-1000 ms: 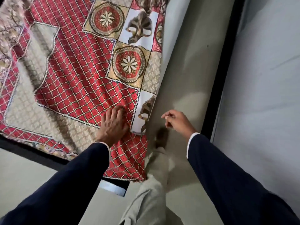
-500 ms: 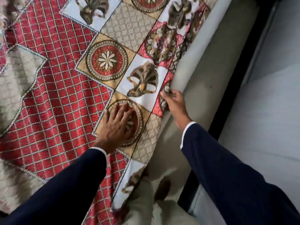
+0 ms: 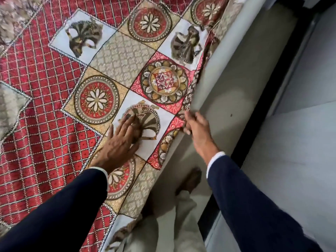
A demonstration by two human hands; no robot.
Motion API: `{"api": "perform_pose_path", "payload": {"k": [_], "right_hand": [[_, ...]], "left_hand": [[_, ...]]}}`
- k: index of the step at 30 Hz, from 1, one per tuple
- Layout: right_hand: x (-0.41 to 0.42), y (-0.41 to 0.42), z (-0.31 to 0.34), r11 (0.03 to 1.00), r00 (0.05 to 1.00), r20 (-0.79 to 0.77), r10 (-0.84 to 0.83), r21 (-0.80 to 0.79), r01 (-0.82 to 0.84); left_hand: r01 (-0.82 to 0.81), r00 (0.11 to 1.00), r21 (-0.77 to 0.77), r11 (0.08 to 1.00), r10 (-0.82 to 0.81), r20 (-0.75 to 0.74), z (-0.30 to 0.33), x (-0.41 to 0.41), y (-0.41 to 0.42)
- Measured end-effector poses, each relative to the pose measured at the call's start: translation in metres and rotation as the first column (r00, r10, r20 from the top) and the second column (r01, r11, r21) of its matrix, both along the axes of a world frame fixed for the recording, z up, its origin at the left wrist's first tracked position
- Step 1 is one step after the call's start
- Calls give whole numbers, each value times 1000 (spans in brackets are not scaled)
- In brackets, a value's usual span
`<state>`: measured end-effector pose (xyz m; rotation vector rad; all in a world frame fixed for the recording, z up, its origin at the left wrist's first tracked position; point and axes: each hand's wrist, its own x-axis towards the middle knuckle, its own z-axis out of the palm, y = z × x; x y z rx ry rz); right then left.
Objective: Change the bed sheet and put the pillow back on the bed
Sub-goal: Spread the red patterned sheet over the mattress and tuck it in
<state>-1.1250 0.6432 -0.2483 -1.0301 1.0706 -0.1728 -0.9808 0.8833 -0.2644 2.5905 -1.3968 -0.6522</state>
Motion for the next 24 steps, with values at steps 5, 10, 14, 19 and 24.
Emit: {"api": "perform_pose_path", "payload": {"k": [5,10,14,19,24], "right_hand": [[-81,-4,8,995,999,-30,29,101,-26],[-69,-45,0,978,993,-40,110,182,-101],[-5,-84,-10,967,969,-30,245,76,-242],[69,-116,-5,964,960,-97,261,73,-255],[109,-116,-9,984,985,-143,101,159,-78]], "left_hand": [[-122,991,-57,991,119,-53,25,-20,-81],[-113,994,226,968,108,35,35,-48,-159],[-307,950,82,948,301,85,23,-28,-187],[-618,779,-214,757,550,-302,39,13,-181],[-643,717,-184,744,500,-486,47,30,-166]]}}
